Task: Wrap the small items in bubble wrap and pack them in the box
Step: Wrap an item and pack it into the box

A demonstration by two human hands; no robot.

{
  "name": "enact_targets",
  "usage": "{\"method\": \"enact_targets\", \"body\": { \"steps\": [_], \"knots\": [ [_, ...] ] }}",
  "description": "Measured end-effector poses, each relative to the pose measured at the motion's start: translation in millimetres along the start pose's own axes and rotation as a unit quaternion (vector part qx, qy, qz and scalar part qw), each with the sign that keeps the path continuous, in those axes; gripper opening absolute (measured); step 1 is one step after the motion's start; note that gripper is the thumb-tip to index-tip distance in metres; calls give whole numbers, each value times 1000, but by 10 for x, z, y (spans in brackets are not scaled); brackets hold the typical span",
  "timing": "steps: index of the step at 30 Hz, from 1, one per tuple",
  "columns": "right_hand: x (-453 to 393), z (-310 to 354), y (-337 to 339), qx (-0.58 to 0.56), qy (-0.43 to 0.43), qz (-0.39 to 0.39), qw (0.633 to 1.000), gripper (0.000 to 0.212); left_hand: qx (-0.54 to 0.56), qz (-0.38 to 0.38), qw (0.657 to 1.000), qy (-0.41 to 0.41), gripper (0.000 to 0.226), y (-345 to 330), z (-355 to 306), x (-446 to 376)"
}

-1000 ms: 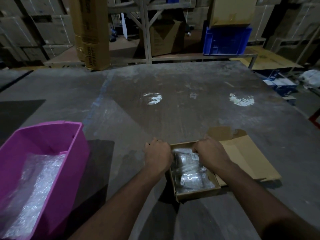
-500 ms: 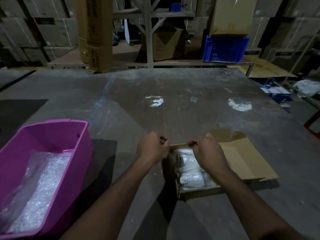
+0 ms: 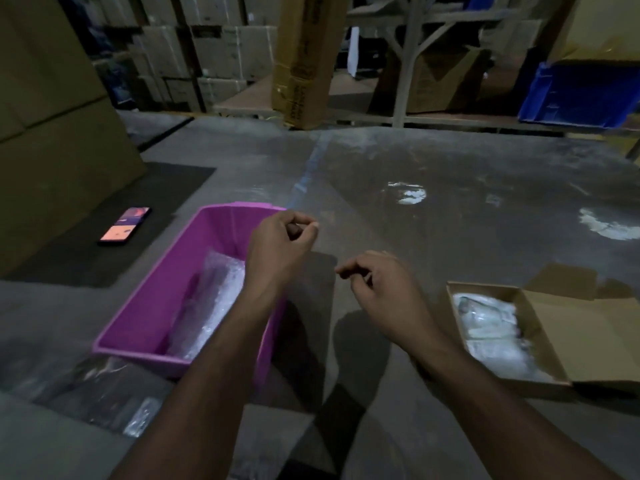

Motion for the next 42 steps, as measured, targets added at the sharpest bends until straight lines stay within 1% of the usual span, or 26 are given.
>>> {"method": "enact_targets", "body": {
  "steps": [3,5,7,9,10,12,14,16,20,22,23,25,26,28,31,34,36,38,42],
  "knots": [
    [-14,363,-302,-4,20,51,999,29,-17,4,1000,26,11,391,391,62],
    [-17,599,-523,32,53,80,995,28,-74,42,995,42,16,600,660,97],
    [-27,780,-769,73,81,105,988,28,-131,89,985,64,26,757,952,119],
    [-29,877,-1052,123,103,130,978,27,-153,132,975,95,33,865,1216,159],
    [-24,911,-1201,165,116,143,969,26,-160,151,970,108,36,901,1321,183],
    [-20,957,-1469,271,139,181,935,21,-178,188,957,128,43,948,1503,244],
    [-37,1019,-1618,362,146,227,892,15,-185,216,949,137,47,968,1619,288],
    [-58,1095,-1701,426,147,280,848,31,-177,240,944,142,50,962,1707,315],
    [-86,1092,-1986,497,116,357,782,42,-154,274,940,131,52,932,1768,284],
    [-37,1053,-2141,510,96,386,762,39,-142,283,941,120,52,921,1789,249],
    [-23,1039,-2199,512,95,387,761,34,-139,287,941,115,52,920,1788,237],
    [2,1042,-2306,515,103,382,760,18,-130,299,940,102,52,927,1798,210],
    [12,1027,-2352,518,104,377,761,17,-124,307,939,95,53,922,1803,195],
    [18,985,-2427,527,99,372,757,23,-104,324,937,79,53,908,1777,184],
    [-14,997,-2422,532,78,364,760,19,-69,345,934,64,57,906,1754,191],
    [-109,1049,-2295,516,69,326,789,7,-54,358,930,58,56,942,1752,191],
    [-154,1076,-2158,507,61,294,808,13,-39,364,929,54,52,959,1728,186],
    [-218,1088,-2011,480,50,249,840,11,-7,371,927,49,53,969,1672,181],
    [-329,1084,-1635,383,23,139,913,16,86,393,915,31,77,1057,1467,176]
  ]
}}
Point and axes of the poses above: each hand's wrist, its own x-axis away from the middle knuckle, its own y-axis out of the back of the hand, z = x × y, the point moved 6 cm from there along -x, towards the middle knuckle, and after that the axes turned 12 degrees about -y, right-handed, at the moved point
